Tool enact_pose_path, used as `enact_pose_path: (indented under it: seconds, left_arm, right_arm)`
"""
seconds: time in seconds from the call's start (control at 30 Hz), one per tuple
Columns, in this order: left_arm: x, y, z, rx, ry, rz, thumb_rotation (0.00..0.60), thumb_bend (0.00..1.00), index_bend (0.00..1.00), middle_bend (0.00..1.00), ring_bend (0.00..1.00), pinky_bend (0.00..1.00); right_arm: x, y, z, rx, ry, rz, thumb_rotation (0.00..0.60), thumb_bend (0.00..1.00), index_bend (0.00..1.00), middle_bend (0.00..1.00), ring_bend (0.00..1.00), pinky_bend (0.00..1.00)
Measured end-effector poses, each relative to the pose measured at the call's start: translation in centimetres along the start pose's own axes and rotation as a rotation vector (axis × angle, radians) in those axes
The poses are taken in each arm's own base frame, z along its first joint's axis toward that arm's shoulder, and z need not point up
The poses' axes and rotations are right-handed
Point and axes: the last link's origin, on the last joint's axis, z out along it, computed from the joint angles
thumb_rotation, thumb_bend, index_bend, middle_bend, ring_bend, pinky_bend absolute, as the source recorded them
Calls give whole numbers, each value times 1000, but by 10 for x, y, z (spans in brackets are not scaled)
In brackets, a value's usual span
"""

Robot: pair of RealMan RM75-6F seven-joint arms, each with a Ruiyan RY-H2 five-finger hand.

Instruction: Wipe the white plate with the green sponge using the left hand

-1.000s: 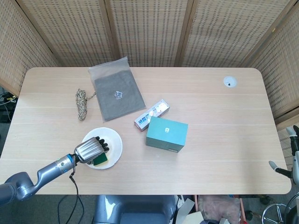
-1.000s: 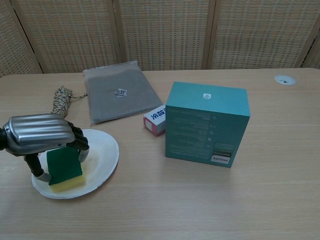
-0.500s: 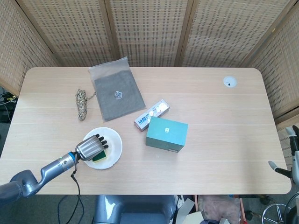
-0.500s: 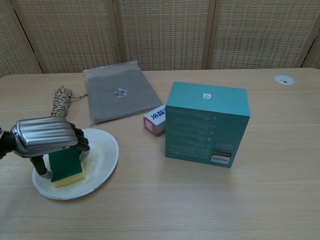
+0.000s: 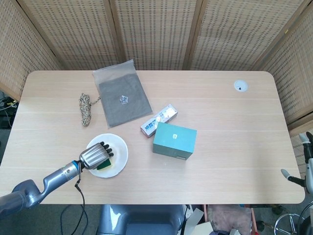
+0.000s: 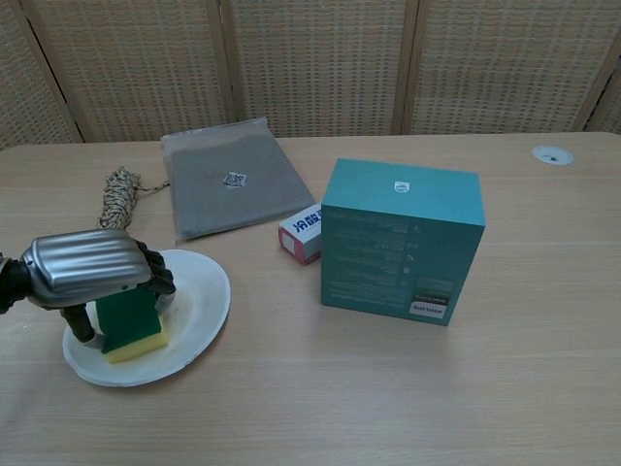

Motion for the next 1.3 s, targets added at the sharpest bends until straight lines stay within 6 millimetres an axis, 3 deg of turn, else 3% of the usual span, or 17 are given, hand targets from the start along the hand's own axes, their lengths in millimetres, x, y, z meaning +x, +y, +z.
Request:
enact_pose_path:
  seconds: [0.33,0.93,1.1,1.3]
  left_arm:
    - [34,-19,-1,55,122,-6,600,143,509,420,322,404]
    - [-6,8,17,19,16,7,600,147,519,427,323,404]
    - [-7,10,17,15,24,9,600,148,521,428,324,405]
    - [6,6,16,16,87,1,600,148,522,428,324,405]
  right_arm:
    - [0,-1,-1,8,-2,0,600,0,0,0,0,0]
    - [-2,-2,0,10,-8,-8,600,0,0,0,0,0]
    - [-2,-2,0,9,-5,-5,600,0,0,0,0,0]
    - [0,-2,-1,10,0,-1,600,0,0,0,0,0]
